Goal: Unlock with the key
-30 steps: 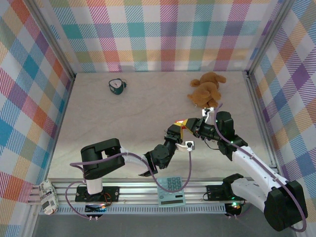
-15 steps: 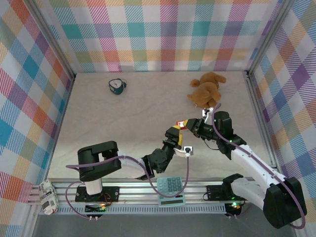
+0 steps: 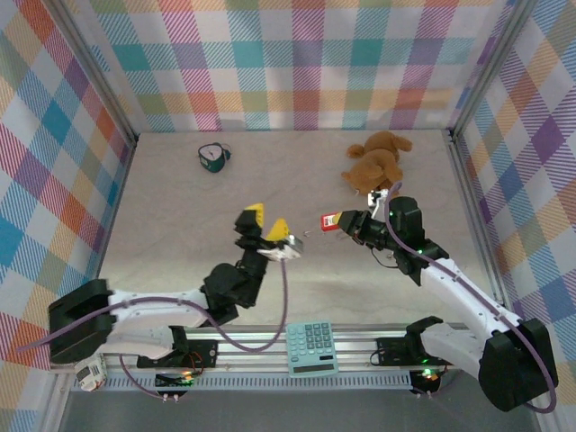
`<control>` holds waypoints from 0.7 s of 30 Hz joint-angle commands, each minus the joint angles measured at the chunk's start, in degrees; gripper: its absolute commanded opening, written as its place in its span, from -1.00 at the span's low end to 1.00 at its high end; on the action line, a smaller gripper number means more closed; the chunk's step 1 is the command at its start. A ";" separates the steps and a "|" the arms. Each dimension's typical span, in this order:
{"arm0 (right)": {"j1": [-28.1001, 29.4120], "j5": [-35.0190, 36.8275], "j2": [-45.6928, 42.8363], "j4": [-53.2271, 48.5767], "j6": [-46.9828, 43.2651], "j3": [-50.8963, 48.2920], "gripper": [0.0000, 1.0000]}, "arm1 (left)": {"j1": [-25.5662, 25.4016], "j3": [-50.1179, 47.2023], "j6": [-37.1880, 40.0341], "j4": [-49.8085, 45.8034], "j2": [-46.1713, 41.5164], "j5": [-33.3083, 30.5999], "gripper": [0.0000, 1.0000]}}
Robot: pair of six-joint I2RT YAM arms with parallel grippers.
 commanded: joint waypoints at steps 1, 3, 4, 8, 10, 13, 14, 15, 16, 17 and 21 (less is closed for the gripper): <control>2.50 -0.62 0.86 4.59 1.14 -0.34 -0.55 | 2.56 0.38 -13.84 -11.77 -5.83 -0.52 0.50; 4.83 0.43 2.40 6.52 1.70 -0.88 -0.55 | 3.08 1.07 -16.56 -15.92 -6.49 0.08 0.50; 6.10 0.74 3.91 8.02 2.18 -1.06 -0.55 | 3.08 1.12 -16.87 -16.65 -5.89 0.29 0.50; 9.13 1.27 11.40 16.25 4.34 -1.56 -0.55 | 3.08 1.03 -17.60 -14.17 -1.38 -1.09 0.51; 9.78 1.11 15.98 20.53 4.71 -0.46 -0.55 | 3.09 1.11 -18.80 -13.69 0.38 -1.40 0.52; 10.28 0.97 22.09 24.48 4.72 2.06 -0.55 | 3.17 0.56 -19.95 -11.18 1.71 -2.13 0.54; 10.49 0.94 23.83 25.10 4.56 3.06 -0.55 | 3.34 0.38 -20.34 -10.74 1.89 -2.25 0.55; 10.68 0.70 26.71 26.14 4.62 4.53 -0.56 | 3.58 0.24 -21.30 -11.16 1.92 -2.39 0.55; 11.11 0.54 29.29 26.82 4.89 5.83 -0.58 | 3.77 0.26 -21.90 -12.05 2.01 -2.60 0.55; 11.62 0.87 31.63 27.57 5.47 6.79 -0.60 | 3.79 0.09 -21.88 -11.94 2.18 -2.99 0.54; 13.67 1.55 38.62 29.99 6.93 10.31 -0.60 | 3.87 -0.81 -21.98 -11.06 2.05 -3.71 0.56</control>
